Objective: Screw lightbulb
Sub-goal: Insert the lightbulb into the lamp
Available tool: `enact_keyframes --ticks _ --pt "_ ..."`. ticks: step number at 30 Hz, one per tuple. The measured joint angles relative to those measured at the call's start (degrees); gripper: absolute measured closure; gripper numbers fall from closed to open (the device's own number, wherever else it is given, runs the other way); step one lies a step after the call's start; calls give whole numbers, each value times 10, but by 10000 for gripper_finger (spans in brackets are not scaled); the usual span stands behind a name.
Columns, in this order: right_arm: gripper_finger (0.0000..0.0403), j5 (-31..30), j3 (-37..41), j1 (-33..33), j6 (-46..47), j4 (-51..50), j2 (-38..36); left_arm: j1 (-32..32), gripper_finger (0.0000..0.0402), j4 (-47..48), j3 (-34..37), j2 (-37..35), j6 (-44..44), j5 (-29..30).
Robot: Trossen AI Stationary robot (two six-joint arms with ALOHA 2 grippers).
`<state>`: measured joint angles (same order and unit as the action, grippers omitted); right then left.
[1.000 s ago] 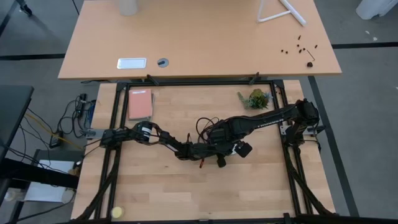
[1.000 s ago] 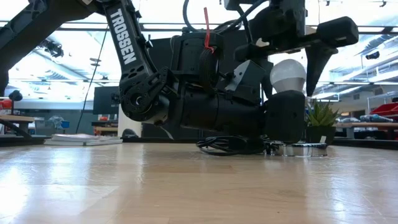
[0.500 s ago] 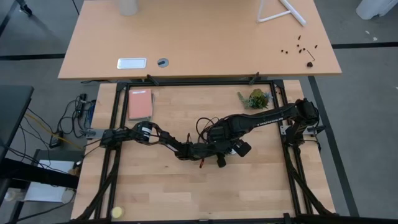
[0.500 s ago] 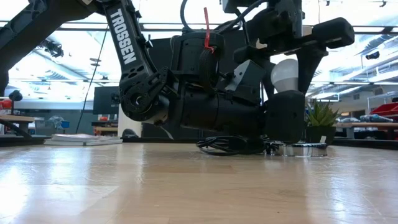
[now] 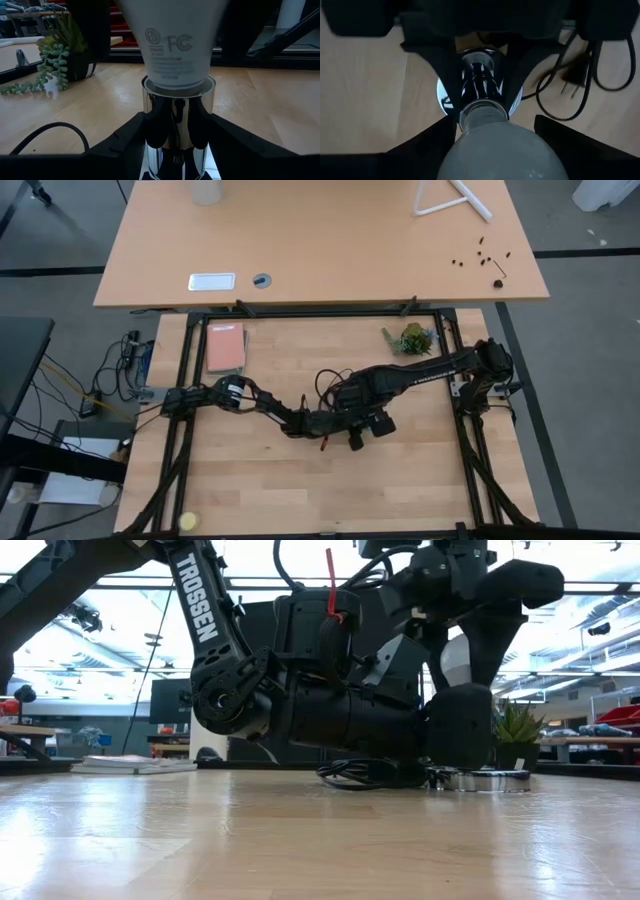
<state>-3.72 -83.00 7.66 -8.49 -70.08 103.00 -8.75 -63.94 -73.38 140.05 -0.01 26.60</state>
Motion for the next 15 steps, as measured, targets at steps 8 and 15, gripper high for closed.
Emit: enact_keyframes --ticks 8,15 --pt "136 -12 17 12 125 16 -3 0 202 -2 0 0 0 -1" --pt "136 -20 18 15 210 21 -2 0 202 -2 0 0 -1 2"
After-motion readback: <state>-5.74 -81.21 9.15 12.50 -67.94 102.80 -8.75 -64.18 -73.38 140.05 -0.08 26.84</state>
